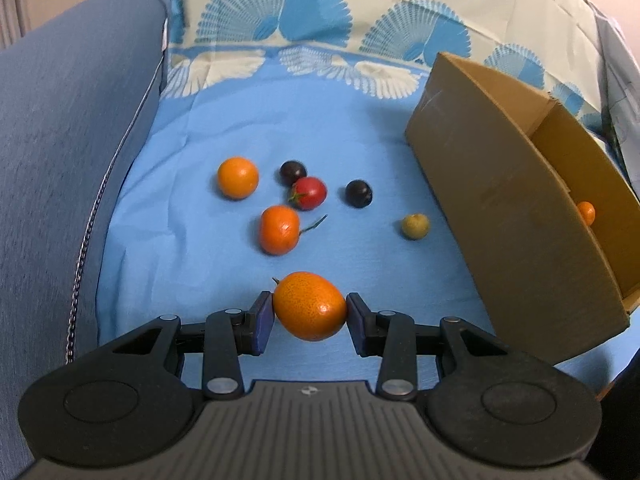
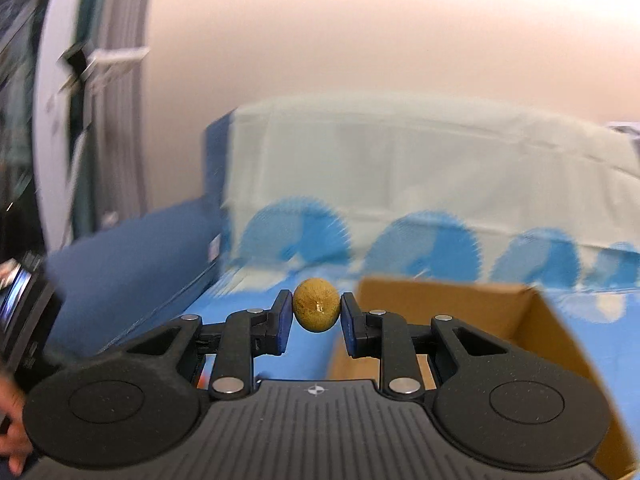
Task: Organize fruits
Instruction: 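Raise both tools with their fruits over the open cardboard box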
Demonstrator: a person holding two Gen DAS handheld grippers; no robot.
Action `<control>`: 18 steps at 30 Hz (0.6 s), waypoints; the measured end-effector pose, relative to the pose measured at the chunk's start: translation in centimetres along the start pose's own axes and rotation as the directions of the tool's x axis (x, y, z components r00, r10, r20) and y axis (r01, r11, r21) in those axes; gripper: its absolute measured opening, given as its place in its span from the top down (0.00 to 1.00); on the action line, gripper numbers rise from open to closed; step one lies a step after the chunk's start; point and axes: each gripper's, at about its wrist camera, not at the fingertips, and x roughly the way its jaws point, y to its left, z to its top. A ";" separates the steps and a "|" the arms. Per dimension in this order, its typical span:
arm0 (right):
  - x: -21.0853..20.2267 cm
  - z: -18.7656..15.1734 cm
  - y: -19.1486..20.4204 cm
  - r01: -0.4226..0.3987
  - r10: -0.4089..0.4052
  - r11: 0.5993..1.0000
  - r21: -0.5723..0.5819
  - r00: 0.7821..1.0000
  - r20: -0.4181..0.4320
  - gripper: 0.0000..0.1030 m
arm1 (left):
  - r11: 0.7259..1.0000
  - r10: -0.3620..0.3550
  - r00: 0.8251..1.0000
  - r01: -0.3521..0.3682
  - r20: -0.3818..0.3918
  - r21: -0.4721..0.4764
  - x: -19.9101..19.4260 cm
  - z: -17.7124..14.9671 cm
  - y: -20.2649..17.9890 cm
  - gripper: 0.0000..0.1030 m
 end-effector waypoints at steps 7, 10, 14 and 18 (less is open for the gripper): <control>-0.8 1.7 -8.6 0.170 -0.169 0.985 -0.016 0.984 0.048 0.74 | 0.998 0.000 0.998 -0.004 0.057 0.057 -0.5 0.6 -1.3 0.58; -0.6 0.5 -11.6 0.218 -0.219 0.973 0.077 0.976 0.007 0.74 | 0.998 -0.007 0.996 0.002 0.093 0.058 -1.0 0.9 -1.6 0.58; -0.6 -0.1 -12.9 0.216 -0.218 0.962 0.164 0.976 -0.007 0.74 | 0.998 -0.017 0.990 0.008 0.139 0.062 -1.9 1.4 -2.2 0.58; -0.4 -0.5 -12.4 0.220 -0.222 0.967 0.128 0.975 -0.001 0.74 | 0.998 -0.037 0.982 0.026 0.187 0.060 -2.6 2.1 -3.1 0.58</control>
